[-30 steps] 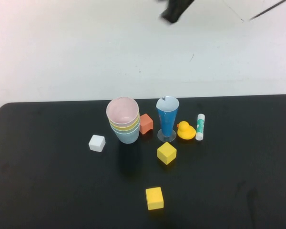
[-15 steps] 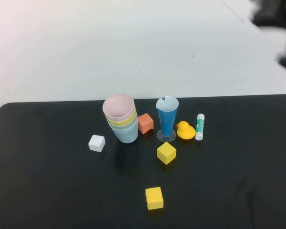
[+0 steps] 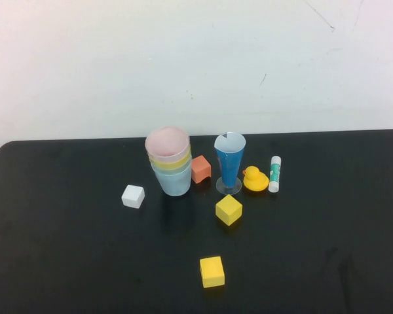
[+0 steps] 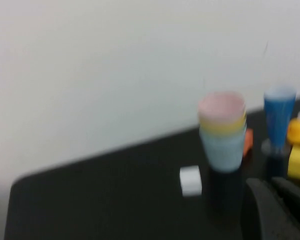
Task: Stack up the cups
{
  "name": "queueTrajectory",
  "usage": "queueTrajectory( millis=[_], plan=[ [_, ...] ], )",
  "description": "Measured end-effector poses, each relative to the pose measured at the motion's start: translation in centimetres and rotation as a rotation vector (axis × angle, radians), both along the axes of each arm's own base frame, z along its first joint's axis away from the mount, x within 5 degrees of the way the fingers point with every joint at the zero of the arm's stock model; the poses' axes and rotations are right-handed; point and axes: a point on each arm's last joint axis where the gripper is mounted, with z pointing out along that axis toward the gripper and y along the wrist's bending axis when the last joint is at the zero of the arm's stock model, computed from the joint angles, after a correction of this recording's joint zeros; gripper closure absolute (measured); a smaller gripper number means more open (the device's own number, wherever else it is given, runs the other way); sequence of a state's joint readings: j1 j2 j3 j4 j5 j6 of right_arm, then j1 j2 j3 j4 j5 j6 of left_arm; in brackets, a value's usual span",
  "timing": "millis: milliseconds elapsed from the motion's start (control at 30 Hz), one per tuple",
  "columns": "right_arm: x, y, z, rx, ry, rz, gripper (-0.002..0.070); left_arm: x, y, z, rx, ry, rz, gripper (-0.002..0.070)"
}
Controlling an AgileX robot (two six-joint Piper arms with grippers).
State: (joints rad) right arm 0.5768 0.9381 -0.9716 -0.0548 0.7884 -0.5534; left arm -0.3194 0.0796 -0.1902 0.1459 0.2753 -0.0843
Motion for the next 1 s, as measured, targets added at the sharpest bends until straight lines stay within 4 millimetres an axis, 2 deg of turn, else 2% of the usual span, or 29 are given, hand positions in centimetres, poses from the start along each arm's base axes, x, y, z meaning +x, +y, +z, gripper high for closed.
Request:
queueTrajectory(
  millis=[267, 433, 567, 1000],
  plan=[
    [-3.6, -2.3, -8.5, 0.113, 0.027, -0.082, 0.0669, -0.1, 0.1, -0.7, 0.023, 0.08, 0.012, 0.0676],
    [-5.3, -3.2, -12.0, 0.164, 0.085, -0.129, 0.0671, -0.2, -0.2, -0.8, -0.064, 0.113, -0.011, 0.0676],
    [-5.8, -3.3, -12.7, 0.19, 0.138, -0.146, 0.0675, -0.3, -0.4, -0.8, -0.122, 0.132, -0.025, 0.0676],
    [-6.4, -3.5, -13.3, 0.148, 0.215, -0.158, 0.0676, -0.3, -0.4, -0.8, -0.133, 0.139, -0.026, 0.0676]
  ],
)
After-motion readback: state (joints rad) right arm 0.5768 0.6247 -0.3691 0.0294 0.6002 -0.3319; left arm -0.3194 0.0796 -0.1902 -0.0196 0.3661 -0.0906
